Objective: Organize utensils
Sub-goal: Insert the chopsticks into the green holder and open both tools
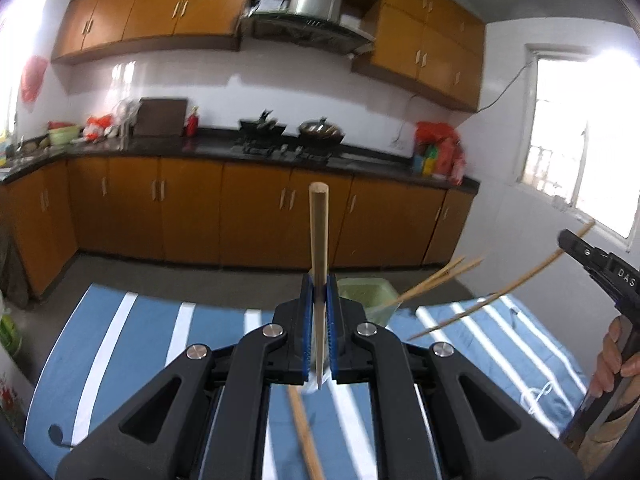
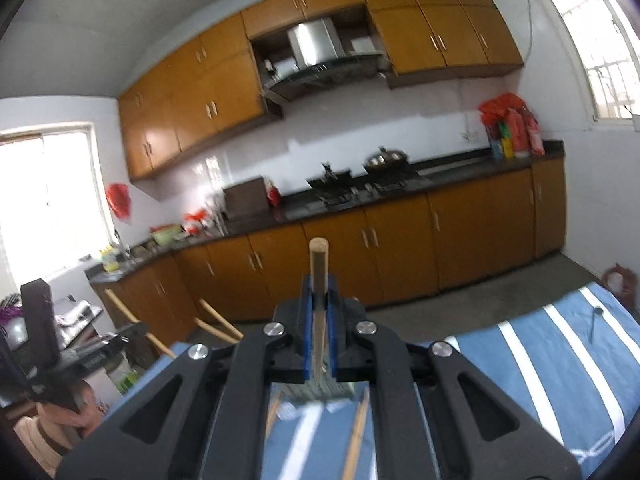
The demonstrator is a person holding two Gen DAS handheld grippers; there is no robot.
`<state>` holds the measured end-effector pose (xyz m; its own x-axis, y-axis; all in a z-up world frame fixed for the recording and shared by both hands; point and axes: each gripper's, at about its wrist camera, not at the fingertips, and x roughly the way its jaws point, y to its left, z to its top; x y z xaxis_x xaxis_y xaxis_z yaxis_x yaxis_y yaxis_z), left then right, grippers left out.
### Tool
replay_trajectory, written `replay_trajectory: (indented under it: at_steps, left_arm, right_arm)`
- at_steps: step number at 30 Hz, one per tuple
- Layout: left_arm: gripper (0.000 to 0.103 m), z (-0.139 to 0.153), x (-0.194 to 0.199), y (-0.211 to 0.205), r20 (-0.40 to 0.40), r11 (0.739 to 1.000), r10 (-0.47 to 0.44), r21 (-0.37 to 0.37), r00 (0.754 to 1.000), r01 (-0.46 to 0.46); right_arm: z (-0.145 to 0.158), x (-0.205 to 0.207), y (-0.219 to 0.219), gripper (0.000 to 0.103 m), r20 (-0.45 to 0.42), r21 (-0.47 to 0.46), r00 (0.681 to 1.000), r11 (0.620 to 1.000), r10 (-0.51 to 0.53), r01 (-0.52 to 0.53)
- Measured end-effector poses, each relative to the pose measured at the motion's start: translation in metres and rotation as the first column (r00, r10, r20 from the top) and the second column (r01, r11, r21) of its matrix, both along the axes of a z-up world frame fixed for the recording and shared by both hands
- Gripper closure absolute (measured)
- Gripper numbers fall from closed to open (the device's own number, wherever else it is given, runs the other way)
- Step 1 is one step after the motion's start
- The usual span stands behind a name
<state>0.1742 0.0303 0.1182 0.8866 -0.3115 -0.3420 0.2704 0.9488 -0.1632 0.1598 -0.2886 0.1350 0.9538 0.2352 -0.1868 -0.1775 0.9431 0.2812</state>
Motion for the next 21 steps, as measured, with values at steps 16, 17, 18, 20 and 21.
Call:
replay_trajectory:
  at_steps: [16,17,18,20,21]
  left_arm:
    - [0.096,0.032,0.065,-0.045,0.208,0.989,0.141,-0.07,0.968,-0.129]
    - [0.096,0.028,0.069,-0.047,0.207,0.99,0.139,-0.066,0.969,-0.128]
    - [0.096,0.024,0.07,-0.049,0.203,0.99,0.134,-0.066,0.97,-0.123]
    - [0.096,0.014,0.076,-0.053,0.187,0.992,0.124,-0.054,0.975,-0.116]
    - [0.096,0.009,0.078,-0.054,0.172,0.993,0.116,-0.048,0.978,-0.109]
  right_arm:
    - [-0.005,0.1,0.037,0.096,-0.044,-0.052,0.998,0.998,-0.045,0.043]
    - [-0.009,0.105,0.037,0.096,-0.058,-0.054,0.997,0.998,-0.045,0.042]
    - [-0.011,0.109,0.038,0.096,-0.067,-0.056,0.997,0.998,-0.045,0.041]
    - [-0.02,0.116,0.041,0.096,-0.094,-0.065,0.995,0.997,-0.038,0.032]
    - [-0.024,0.118,0.043,0.096,-0.103,-0.069,0.994,0.997,-0.034,0.027]
